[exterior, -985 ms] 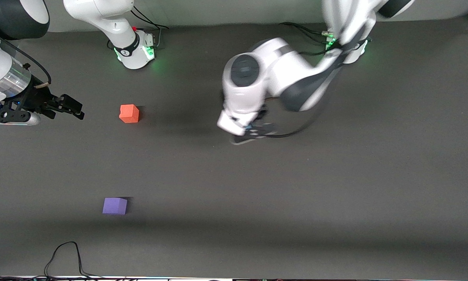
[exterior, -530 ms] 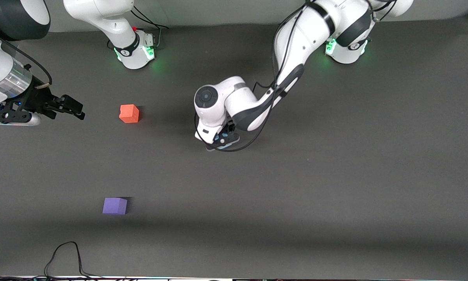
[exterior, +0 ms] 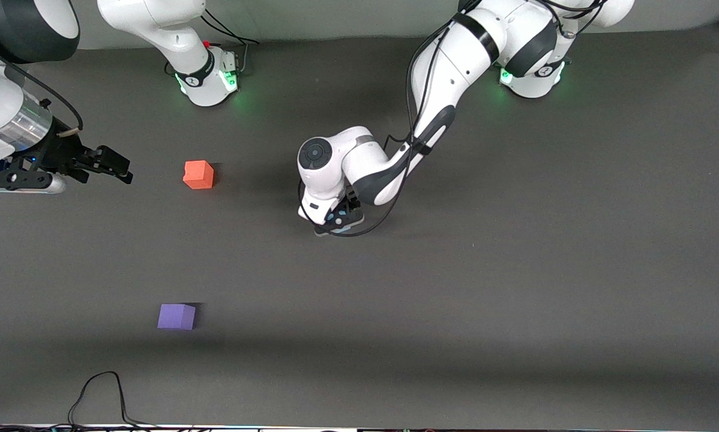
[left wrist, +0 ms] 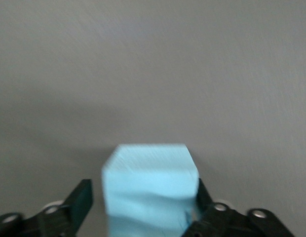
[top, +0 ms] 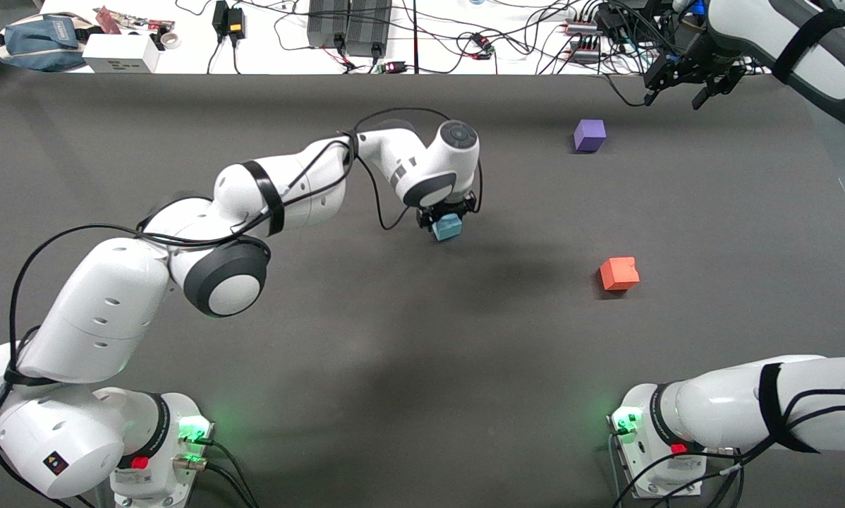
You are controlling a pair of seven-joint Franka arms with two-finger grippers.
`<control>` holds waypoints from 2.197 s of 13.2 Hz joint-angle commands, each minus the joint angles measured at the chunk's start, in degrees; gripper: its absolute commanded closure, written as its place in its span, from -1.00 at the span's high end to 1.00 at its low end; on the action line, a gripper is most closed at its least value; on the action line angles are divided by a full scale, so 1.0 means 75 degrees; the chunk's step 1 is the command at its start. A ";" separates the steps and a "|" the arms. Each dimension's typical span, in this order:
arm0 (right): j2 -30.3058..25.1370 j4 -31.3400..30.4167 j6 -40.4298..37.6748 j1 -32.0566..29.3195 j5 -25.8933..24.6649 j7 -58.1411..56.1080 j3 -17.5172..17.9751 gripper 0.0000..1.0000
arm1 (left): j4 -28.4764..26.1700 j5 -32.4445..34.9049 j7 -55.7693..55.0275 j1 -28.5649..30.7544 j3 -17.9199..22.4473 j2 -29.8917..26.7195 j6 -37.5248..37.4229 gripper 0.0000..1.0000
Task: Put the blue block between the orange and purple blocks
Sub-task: 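Hold the blue block at the middle while the right gripper reaches toward it, then grasp the blue block with the right gripper while the left gripper releases it, then carry the blue block with the right gripper between the orange and purple blocks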
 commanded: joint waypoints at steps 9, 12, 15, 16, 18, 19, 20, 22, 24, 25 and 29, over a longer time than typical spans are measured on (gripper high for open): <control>0.3138 0.2575 0.0594 0.0218 0.0135 0.0454 0.3164 1.00 | -0.3871 -0.1530 0.6400 0.3524 0.1230 -0.5777 -0.2440 1.00; 0.4216 0.2331 0.2256 0.0416 -0.0868 0.1064 0.3998 1.00 | -0.5504 -0.1895 0.8316 0.3489 0.2733 -0.6964 -0.1665 1.00; 0.5307 0.2050 0.3477 0.0593 -0.2321 0.2270 0.4432 1.00 | -0.5707 -0.1662 0.8553 0.3582 0.3053 -0.7412 -0.1989 1.00; 0.5496 0.1713 0.3956 0.0604 -0.2802 0.2645 0.4480 1.00 | -0.5719 -0.1591 0.8554 0.3698 0.3042 -0.7482 -0.2026 1.00; 0.5708 0.0847 0.5359 0.0593 -0.3146 0.3115 0.4480 1.00 | -0.5754 -0.1602 0.8542 0.4399 0.2471 -0.7669 -0.2061 1.00; 0.5790 0.0459 0.6121 0.0570 -0.3147 0.3291 0.4469 1.00 | -0.5800 -0.1602 0.8554 0.4797 0.2154 -0.7809 -0.2085 1.00; 0.5941 0.0223 0.6570 0.0593 -0.3181 0.3478 0.4457 1.00 | -0.5754 -0.1590 0.8646 0.5242 0.1838 -0.7903 -0.2166 1.00; 0.6048 -0.0024 0.6727 0.0558 -0.4043 0.4063 0.4434 1.00 | -0.5637 -0.1602 0.9394 0.5376 0.2055 -0.8056 -0.2319 1.00; 0.6200 -0.0119 0.6715 0.0476 -0.4995 0.4650 0.4422 1.00 | -0.5474 -0.1590 0.9713 0.4501 0.3165 -0.8103 -0.2471 1.00; 0.6259 -0.0107 0.6715 0.0476 -0.5161 0.4849 0.4422 0.61 | -0.5403 -0.1590 0.9714 0.4438 0.3275 -0.8092 -0.2576 1.00; 0.6061 -0.0049 0.6063 0.0114 -0.5080 0.4875 0.4492 -0.58 | -0.5181 -0.1579 0.9690 0.4332 0.3300 -0.7975 -0.2822 1.00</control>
